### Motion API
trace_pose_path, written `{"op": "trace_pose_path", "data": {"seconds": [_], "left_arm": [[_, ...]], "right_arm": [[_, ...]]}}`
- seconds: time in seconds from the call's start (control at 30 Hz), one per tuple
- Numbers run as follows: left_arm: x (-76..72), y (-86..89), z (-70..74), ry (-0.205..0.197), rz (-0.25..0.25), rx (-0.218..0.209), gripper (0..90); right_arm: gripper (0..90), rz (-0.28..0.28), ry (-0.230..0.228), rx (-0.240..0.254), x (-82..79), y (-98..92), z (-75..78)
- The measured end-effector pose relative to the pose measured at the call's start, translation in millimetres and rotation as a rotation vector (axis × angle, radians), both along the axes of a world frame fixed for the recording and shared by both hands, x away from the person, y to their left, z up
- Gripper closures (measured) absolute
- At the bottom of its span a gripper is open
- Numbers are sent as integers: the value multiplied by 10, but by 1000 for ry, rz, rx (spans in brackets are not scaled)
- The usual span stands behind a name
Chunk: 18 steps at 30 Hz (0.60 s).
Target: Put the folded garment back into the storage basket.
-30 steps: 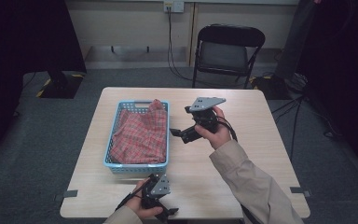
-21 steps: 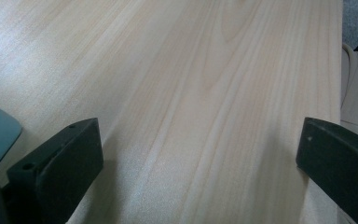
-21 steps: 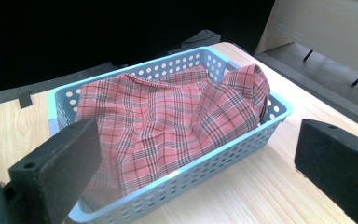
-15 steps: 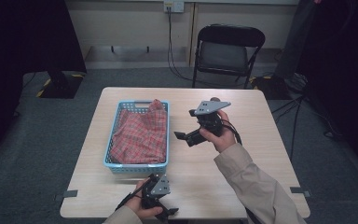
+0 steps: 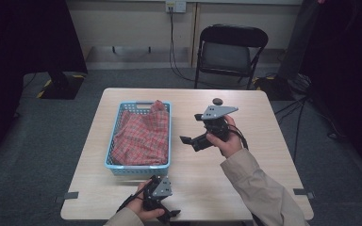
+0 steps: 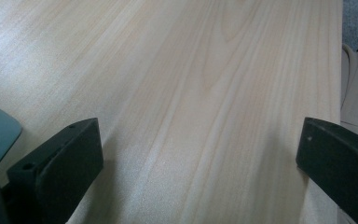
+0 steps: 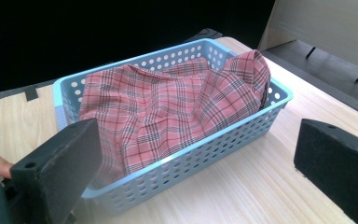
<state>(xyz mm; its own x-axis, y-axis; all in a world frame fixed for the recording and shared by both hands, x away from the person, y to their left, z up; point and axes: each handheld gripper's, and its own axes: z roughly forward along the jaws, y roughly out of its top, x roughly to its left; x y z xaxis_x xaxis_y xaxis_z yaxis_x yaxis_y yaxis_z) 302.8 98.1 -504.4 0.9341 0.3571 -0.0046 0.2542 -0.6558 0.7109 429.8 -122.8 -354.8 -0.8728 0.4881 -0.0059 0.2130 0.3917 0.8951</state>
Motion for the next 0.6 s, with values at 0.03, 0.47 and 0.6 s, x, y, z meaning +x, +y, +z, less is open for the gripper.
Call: {"op": "trace_pose_path", "data": {"seconds": [0.03,0.47,0.6], "left_arm": [[0,0,0,0,0,0,0],[4,-4,-2,2,-5,-4,0],[5,-4,-2,0,-5,-3,0]], "right_arm": [[0,1,0,0,-7,-9,-6],[1,0,11,12,-76,-172,-138],[1,-4,12,11,-89,-229,-180]]}}
